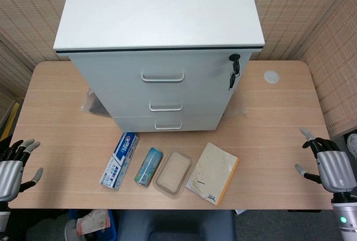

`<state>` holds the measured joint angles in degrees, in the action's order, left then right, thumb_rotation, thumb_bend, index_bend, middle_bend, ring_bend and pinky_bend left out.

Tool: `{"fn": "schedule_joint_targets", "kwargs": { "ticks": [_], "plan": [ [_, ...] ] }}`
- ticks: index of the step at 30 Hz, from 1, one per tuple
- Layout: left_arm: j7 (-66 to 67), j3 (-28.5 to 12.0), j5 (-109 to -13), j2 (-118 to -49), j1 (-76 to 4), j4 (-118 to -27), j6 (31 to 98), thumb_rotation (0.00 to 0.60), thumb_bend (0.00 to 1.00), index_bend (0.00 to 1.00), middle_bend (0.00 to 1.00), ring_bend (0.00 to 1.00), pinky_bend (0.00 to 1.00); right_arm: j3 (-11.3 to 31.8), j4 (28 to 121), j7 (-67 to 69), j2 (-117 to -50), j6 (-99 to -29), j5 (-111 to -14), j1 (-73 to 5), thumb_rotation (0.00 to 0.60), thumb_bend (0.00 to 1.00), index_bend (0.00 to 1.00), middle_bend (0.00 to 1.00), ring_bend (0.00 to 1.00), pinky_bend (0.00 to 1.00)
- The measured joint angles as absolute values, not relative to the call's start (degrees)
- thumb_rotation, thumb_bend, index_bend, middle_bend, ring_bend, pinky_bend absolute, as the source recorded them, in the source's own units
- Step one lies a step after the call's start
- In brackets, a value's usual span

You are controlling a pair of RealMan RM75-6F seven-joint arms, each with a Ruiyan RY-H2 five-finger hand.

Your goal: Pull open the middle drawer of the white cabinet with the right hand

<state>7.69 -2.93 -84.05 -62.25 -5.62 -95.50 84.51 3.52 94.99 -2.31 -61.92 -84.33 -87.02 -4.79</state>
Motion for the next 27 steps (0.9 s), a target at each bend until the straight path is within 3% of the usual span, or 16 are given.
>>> {"fn": "schedule_joint_targets", "kwargs": {
  "ticks": [11, 22, 27],
  "plan": [
    [7.96, -2.99, -84.77, -61.35, -5.79, -96.44, 84.87, 0.6, 0.31, 0.19, 0.17, 0.11, 0.18, 2.93, 96.64, -3.24, -61.25, -84.35, -90.33, -5.55, 0.6, 0.16, 0.09, 0.46, 0.36, 0.32],
    [8.96, -2.99, -85.89, -60.19, -6.05, -98.34, 85.23, 0.6, 0.31, 0.19, 0.17, 0.11, 0.18, 4.54, 103.36, -8.14, -58.72, -81.16, -96.45, -11.6, 0.6, 0.22, 0.1, 0.68, 0.65, 0.63],
    [9.23, -2.81, -86.16, -59.99, -6.08, -98.93, 85.21, 0.6, 0.31, 0.19, 0.17, 0.11, 0.18, 6.19, 107.99, -11.88, -57.32, -74.76, -95.79, -16.27, 0.6, 0.23, 0.1, 0.76, 0.72, 0.66]
  ]
}}
